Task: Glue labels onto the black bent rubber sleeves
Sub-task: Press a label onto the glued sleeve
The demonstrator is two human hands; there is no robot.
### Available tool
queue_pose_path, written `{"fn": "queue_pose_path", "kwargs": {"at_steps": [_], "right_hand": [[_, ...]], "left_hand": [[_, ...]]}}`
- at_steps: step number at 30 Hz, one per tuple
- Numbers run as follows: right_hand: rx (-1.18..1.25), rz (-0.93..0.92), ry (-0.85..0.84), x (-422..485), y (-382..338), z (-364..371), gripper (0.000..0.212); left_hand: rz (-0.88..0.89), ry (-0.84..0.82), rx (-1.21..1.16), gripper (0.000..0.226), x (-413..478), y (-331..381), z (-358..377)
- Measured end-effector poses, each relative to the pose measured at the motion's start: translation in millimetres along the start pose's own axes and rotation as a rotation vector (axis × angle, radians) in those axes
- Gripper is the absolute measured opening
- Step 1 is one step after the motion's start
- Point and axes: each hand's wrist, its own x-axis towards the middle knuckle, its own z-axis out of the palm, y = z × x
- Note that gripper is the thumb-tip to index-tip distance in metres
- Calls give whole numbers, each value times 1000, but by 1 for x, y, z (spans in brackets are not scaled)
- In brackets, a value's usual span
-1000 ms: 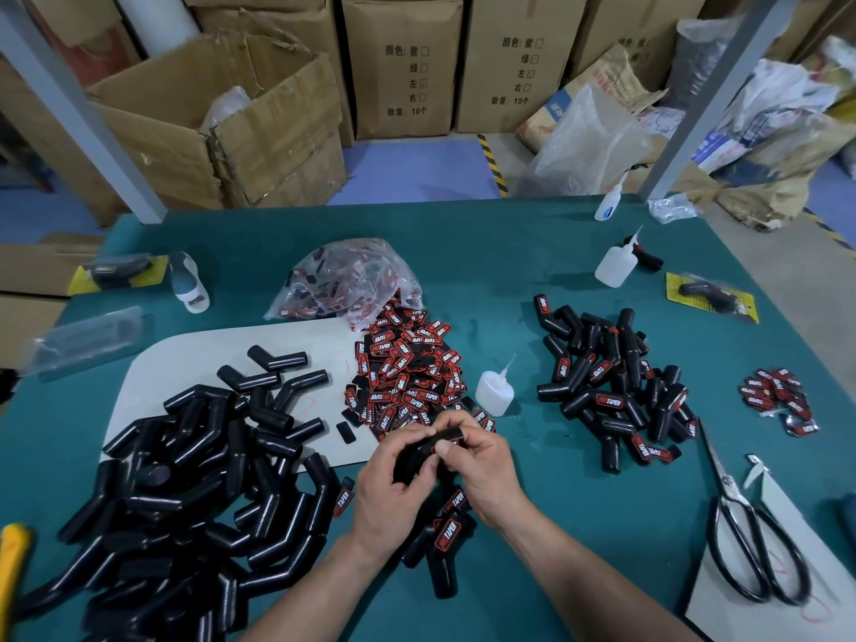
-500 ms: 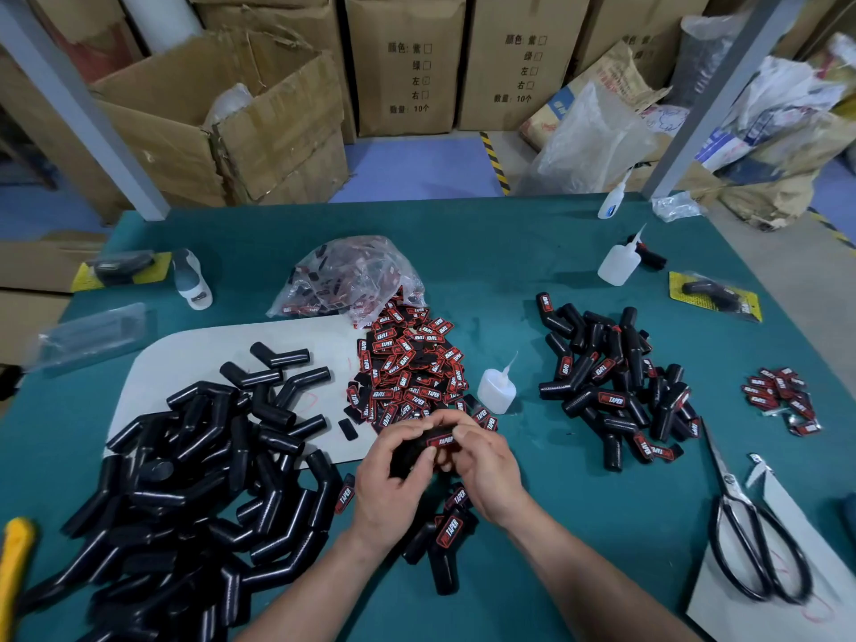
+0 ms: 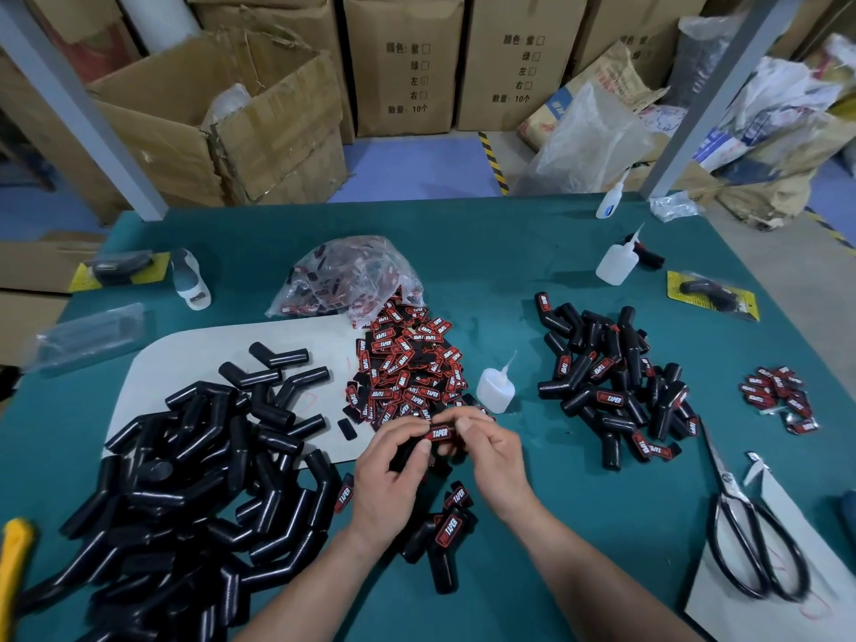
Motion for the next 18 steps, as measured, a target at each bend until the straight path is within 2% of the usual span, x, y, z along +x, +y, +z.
{"fn": "queue_pose_path", "kwargs": {"at_steps": [4,16,18], "right_hand": [[-109,-97,-23,-2,2,1,16],[-135,-94,-17,-1,1,4,27],[-137,-105,-15,-1,2,4,23]], "left_hand": [[-15,-1,23,18,0,0,-1],[-98,10,24,19,2,0,0],[-112,3,18,20,2,1,0]]}}
